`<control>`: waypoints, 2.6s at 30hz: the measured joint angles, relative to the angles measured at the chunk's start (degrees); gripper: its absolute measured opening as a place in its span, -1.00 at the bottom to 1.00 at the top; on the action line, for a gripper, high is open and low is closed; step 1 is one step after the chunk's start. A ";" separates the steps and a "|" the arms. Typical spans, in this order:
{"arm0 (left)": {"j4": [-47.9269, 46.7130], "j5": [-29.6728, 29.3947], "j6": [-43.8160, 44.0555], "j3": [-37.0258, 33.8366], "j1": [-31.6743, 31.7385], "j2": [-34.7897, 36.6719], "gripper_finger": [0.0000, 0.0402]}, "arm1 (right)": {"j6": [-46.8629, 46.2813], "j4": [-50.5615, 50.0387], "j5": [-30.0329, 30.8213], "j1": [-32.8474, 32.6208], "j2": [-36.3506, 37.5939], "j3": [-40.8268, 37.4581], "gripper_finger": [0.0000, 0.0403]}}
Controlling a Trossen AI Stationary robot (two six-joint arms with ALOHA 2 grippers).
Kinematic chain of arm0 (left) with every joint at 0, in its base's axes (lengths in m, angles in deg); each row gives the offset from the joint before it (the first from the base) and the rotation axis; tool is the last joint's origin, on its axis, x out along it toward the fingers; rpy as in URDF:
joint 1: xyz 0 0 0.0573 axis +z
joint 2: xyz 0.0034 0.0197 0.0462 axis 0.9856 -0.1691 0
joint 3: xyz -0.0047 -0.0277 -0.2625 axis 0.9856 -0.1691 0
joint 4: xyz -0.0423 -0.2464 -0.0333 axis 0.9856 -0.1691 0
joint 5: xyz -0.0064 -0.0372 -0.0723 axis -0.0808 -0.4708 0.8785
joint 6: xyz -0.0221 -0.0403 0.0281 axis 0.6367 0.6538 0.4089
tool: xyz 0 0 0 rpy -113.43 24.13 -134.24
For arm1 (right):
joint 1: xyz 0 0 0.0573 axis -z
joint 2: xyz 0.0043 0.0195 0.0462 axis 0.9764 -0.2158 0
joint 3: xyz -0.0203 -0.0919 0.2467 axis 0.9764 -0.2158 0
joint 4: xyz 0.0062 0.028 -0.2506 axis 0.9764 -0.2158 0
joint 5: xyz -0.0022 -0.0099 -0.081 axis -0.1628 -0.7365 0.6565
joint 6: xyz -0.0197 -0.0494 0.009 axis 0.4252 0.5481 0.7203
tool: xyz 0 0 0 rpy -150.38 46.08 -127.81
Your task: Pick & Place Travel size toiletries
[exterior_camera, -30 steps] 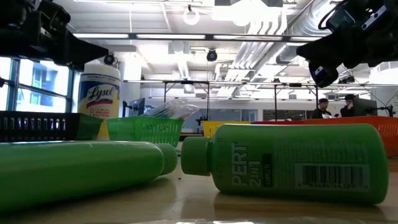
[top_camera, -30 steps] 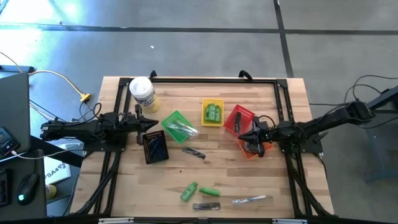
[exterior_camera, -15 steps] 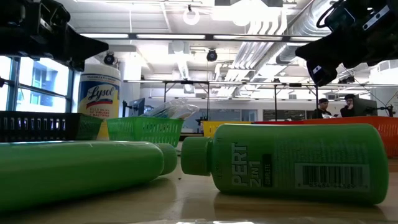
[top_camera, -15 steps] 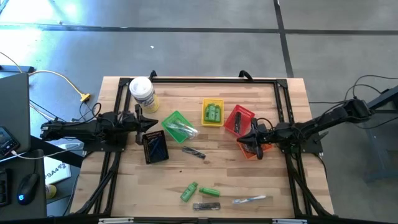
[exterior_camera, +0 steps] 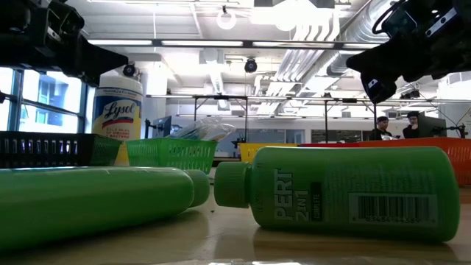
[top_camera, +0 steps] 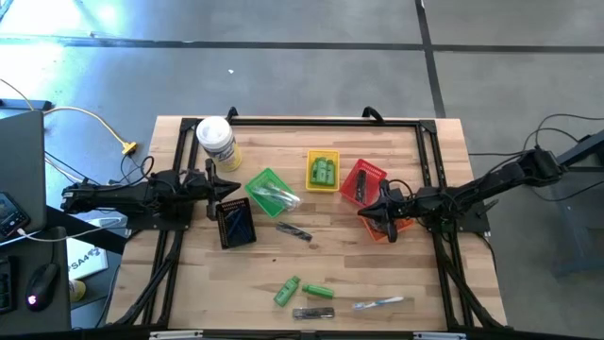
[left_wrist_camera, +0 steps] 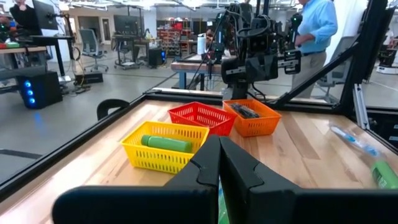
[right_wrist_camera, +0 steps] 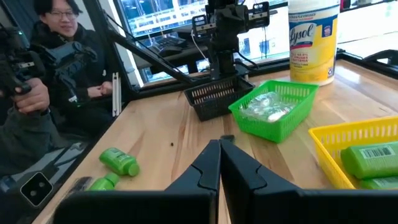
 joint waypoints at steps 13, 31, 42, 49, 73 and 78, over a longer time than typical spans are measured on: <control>-0.08 -0.13 -2.70 0.00 0.00 0.00 -1.00 | 1.89 -2.35 2.00 0.07 -6.54 5.15 -0.98; -0.02 -0.11 -1.60 0.00 -0.01 0.00 -1.00 | -5.88 -32.86 9.28 -4.08 -30.48 33.99 -0.99; 0.01 -0.08 -0.98 0.00 -0.02 0.00 -1.00 | -9.26 -45.12 -0.55 -0.98 -48.46 52.12 -0.99; 0.02 -0.04 -0.96 0.00 -0.01 0.00 -1.00 | -4.84 -47.02 -3.66 0.99 -52.60 55.85 -0.89; -0.45 -0.46 -1.20 0.00 0.00 0.00 -1.00 | -1.13 -42.01 -3.67 3.94 -60.12 55.78 0.77; -0.44 -0.61 -1.22 0.00 0.00 0.00 -1.00 | -0.73 -41.84 -3.62 3.39 -60.14 55.76 0.76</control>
